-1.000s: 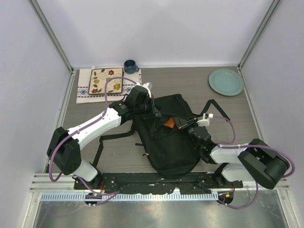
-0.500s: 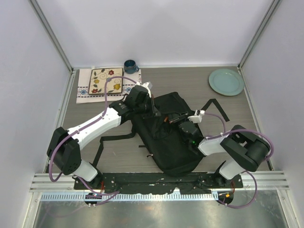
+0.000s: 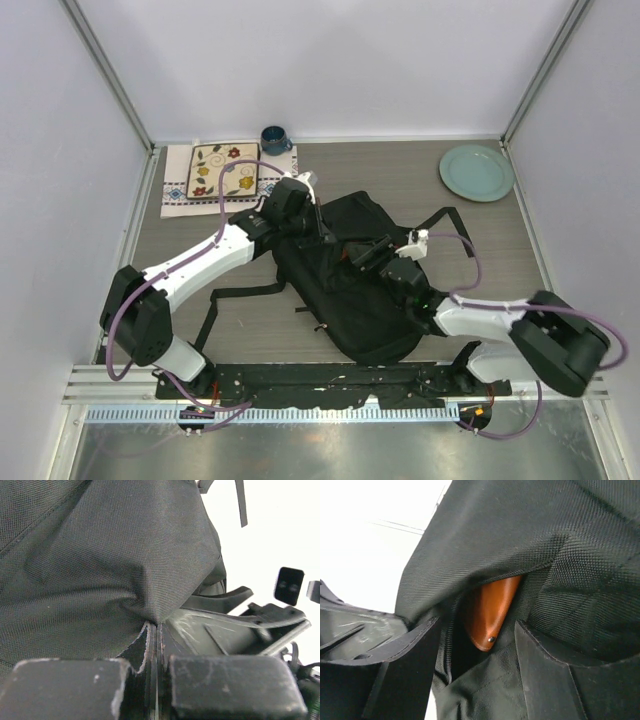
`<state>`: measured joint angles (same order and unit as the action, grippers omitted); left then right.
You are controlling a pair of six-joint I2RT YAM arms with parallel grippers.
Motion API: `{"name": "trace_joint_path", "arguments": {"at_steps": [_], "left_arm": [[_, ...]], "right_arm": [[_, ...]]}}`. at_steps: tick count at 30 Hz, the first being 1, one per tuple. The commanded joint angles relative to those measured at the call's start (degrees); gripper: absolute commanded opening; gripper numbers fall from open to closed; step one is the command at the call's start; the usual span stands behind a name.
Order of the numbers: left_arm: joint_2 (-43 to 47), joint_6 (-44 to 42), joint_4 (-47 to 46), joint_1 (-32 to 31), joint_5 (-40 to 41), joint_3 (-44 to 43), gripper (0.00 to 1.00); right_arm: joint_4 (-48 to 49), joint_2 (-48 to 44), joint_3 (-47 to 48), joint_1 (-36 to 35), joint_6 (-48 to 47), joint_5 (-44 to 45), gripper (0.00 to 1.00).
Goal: Pack the student bag
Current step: Place the personal item in the student bag.
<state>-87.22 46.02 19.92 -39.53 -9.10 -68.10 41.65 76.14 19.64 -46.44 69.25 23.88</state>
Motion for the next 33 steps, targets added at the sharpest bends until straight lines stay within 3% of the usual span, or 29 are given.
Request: {"name": "trace_joint_path", "arguments": {"at_steps": [1,4,7,8,11,14,20,33], "left_arm": [[1.6,-0.8,-2.3,0.7,-0.4,0.2,0.0],[1.6,-0.8,-2.3,0.9,-0.4,0.3,0.0],[1.7,-1.0,-2.3,1.0,-0.3,0.3,0.0],[1.8,-1.0,-2.2,1.0,-0.4,0.4,0.0],[1.9,-1.1,-2.1,1.0,-0.4,0.6,0.0],[2.1,-1.4,-1.9,1.0,-0.4,0.9,0.0],[2.5,-1.4,-1.9,1.1,-0.1,1.6,0.0],[3.4,-1.2,-2.0,1.2,0.5,3.1,0.0]], "right_arm": [[-18.2,-10.6,0.9,0.2,-5.9,0.2,0.67],[-22.9,-14.3,0.8,0.2,-6.9,-0.6,0.66],[-27.0,-16.1,2.1,0.4,-7.4,-1.9,0.49],[-27.8,-15.7,2.5,0.4,-7.2,-2.3,0.36],[-27.1,-13.9,3.7,0.4,-8.0,-4.2,0.21],[-23.2,-9.9,5.4,0.6,-8.5,-6.6,0.13],[-17.7,-2.1,10.0,0.8,-9.6,-9.5,0.07],[-16.5,8.7,16.5,1.6,-12.0,-8.1,0.05]]}}
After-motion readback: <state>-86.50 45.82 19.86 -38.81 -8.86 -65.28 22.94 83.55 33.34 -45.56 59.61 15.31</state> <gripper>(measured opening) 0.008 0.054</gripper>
